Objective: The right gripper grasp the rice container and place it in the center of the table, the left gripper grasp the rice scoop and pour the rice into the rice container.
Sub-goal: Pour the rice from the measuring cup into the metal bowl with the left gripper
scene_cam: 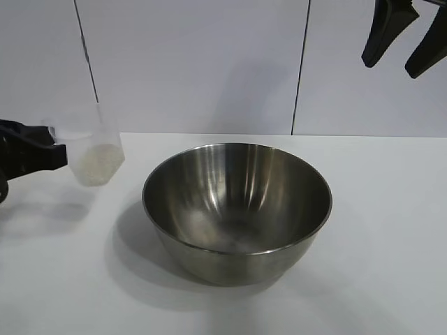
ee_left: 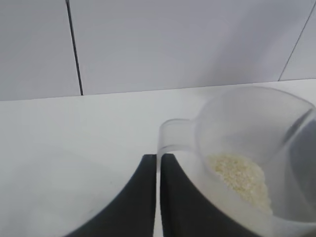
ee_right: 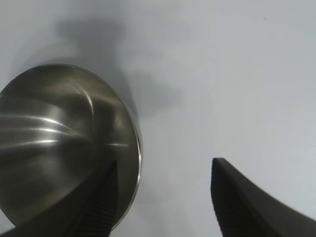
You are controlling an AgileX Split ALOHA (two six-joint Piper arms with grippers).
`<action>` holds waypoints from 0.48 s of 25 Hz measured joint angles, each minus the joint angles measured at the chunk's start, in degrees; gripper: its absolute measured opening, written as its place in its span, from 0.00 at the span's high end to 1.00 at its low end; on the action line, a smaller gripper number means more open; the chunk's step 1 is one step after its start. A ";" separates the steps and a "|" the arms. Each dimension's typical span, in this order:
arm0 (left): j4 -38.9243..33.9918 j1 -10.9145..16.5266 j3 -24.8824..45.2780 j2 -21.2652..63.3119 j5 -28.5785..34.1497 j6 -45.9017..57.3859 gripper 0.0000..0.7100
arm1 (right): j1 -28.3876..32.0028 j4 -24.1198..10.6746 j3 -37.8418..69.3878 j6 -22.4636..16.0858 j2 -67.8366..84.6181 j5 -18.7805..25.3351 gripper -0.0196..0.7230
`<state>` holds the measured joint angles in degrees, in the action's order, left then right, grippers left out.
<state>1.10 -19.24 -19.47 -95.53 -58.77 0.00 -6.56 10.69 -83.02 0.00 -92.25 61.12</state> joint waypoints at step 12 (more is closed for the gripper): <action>-21.72 0.06 -12.54 10.41 23.89 10.16 0.99 | 0.00 0.24 0.00 0.00 0.00 -0.59 0.45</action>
<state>-20.62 -19.18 -32.01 -85.12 -34.88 10.16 -6.56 10.93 -83.02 0.00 -92.25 60.53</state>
